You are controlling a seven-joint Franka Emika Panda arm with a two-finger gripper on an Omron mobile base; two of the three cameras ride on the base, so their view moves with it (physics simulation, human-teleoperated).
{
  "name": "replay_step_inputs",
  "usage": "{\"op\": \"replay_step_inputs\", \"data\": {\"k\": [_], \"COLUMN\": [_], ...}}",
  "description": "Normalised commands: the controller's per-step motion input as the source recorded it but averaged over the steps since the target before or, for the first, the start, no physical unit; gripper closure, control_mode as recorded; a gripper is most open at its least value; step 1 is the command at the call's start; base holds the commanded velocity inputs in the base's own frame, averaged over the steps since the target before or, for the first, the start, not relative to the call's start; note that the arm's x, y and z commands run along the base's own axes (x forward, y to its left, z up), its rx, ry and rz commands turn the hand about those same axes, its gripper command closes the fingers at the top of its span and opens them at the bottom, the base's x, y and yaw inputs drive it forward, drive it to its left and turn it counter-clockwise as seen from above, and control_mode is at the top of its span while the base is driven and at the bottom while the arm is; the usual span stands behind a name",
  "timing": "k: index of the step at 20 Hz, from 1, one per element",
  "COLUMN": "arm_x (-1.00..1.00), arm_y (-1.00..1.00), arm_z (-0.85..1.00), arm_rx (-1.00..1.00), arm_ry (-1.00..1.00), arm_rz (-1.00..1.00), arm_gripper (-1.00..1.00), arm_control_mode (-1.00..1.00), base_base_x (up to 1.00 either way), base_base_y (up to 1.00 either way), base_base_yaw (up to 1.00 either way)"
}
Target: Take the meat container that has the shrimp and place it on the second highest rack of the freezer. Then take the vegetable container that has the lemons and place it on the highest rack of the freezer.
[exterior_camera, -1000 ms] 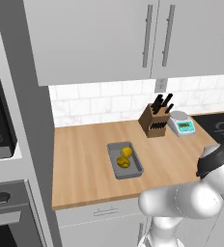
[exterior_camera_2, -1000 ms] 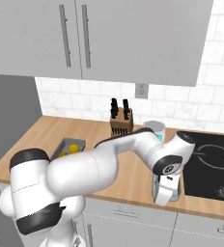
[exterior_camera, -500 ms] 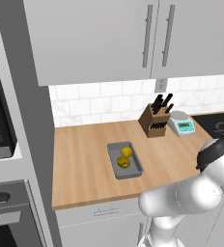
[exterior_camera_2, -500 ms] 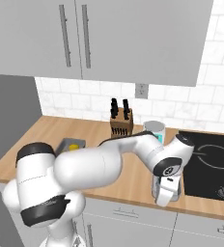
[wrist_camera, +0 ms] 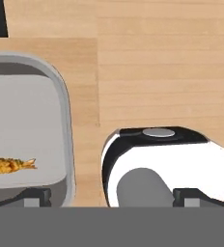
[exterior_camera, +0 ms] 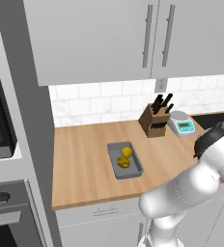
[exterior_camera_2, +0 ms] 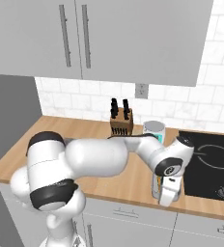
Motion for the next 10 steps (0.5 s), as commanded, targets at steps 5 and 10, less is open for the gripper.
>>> {"op": "replay_step_inputs", "data": {"k": [5,10], "arm_x": [0.17,0.32], "arm_y": [-0.22,-0.23], "arm_z": [-0.12,-0.07], "arm_rx": [0.0,0.01], "arm_ry": [0.02,0.02], "arm_rz": [0.0,0.0], "arm_gripper": [-1.0,-1.0], "arm_control_mode": [-1.0,-1.0], "base_base_x": [0.0,0.0], "base_base_y": [0.0,0.0], "base_base_yaw": [0.0,0.0]}}
